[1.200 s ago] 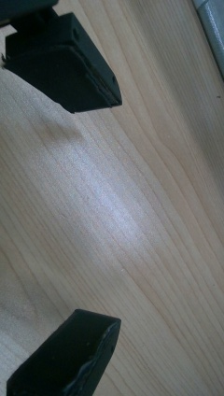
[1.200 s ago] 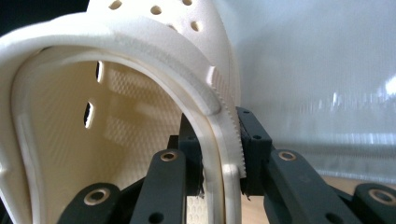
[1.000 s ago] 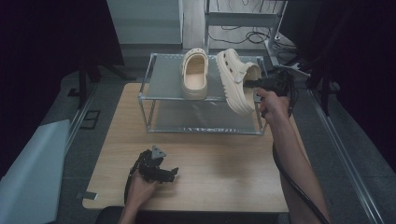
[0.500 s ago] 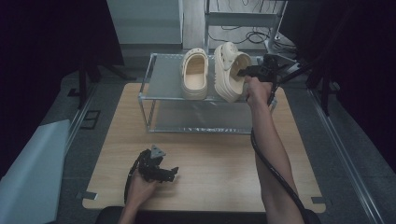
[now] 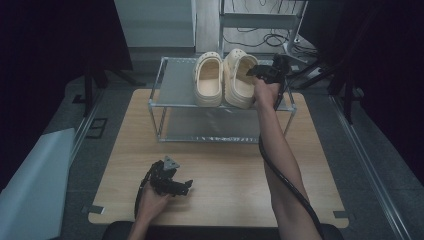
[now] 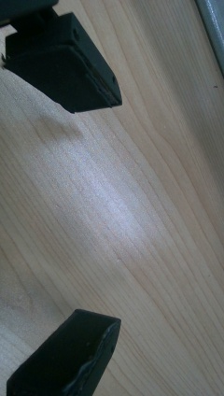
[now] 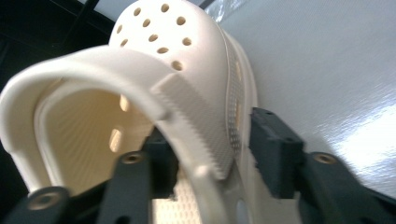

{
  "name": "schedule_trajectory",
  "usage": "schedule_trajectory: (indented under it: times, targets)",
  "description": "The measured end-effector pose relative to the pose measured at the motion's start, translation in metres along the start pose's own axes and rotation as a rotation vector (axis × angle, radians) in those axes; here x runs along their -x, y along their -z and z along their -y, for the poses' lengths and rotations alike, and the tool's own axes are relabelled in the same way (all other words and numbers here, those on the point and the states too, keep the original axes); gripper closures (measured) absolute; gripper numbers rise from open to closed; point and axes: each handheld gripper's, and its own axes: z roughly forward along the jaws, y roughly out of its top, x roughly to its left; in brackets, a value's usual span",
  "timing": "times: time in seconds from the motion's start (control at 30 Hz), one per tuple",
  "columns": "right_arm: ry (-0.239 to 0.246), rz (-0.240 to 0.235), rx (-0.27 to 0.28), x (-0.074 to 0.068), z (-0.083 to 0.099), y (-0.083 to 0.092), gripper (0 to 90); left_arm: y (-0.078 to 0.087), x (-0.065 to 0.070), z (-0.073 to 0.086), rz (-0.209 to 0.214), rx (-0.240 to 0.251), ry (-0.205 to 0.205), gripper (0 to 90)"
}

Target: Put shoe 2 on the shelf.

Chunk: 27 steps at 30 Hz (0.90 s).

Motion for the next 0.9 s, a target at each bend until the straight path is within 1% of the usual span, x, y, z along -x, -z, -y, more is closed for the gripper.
schedule_trajectory:
  times: [0.07, 0.13, 0.2, 0.3, 0.37, 0.43, 0.53, 0.57, 0.6, 0.67, 0.77, 0.9]
  targets:
    - [0.012, 0.011, 0.005, -0.004, 0.002, -0.003, 47.3, 0.0, 0.0, 0.0, -0.001, 0.0, 0.0, 0.0]
    - [0.028, 0.032, 0.025, -0.008, 0.004, -0.005, 46.0, 0.0, 0.0, 0.0, -0.001, 0.001, -0.001, 0.0]
    - [0.025, 0.042, 0.038, -0.01, 0.006, -0.008, 44.6, 0.0, 0.0, 0.0, 0.001, 0.001, -0.002, 0.0]
    - [0.034, 0.036, 0.054, -0.012, 0.007, -0.01, 40.6, -0.001, 0.001, 0.0, 0.0, -0.001, -0.003, 0.0]
    - [0.043, 0.034, 0.056, -0.012, 0.008, -0.011, 39.5, 0.0, 0.001, 0.0, 0.0, -0.001, -0.004, 0.0]
    - [0.042, 0.01, 0.052, -0.01, 0.007, -0.01, 35.7, 0.0, 0.001, 0.0, -0.001, 0.003, -0.003, 0.0]
    - [0.046, -0.019, 0.023, -0.007, 0.007, -0.01, 31.0, 0.0, 0.0, 0.0, 0.0, 0.002, -0.002, 0.0]
    - [0.041, -0.029, 0.018, -0.006, 0.007, -0.009, 29.8, 0.0, 0.001, -0.001, 0.001, 0.001, -0.004, 0.0]
    - [0.047, -0.049, 0.011, -0.004, 0.007, -0.009, 28.2, -0.001, 0.001, -0.001, 0.0, 0.0, -0.005, 0.0]
    - [0.075, -0.067, -0.019, -0.002, 0.006, -0.008, 26.3, -0.001, 0.001, -0.001, 0.0, 0.001, -0.009, 0.0]
    - [0.106, -0.106, -0.043, 0.001, 0.006, -0.006, 24.4, -0.001, 0.002, 0.0, -0.001, 0.003, -0.009, 0.0]
    - [0.142, -0.153, -0.055, 0.002, 0.005, -0.002, 21.8, -0.001, 0.001, 0.0, -0.001, 0.004, -0.007, 0.0]
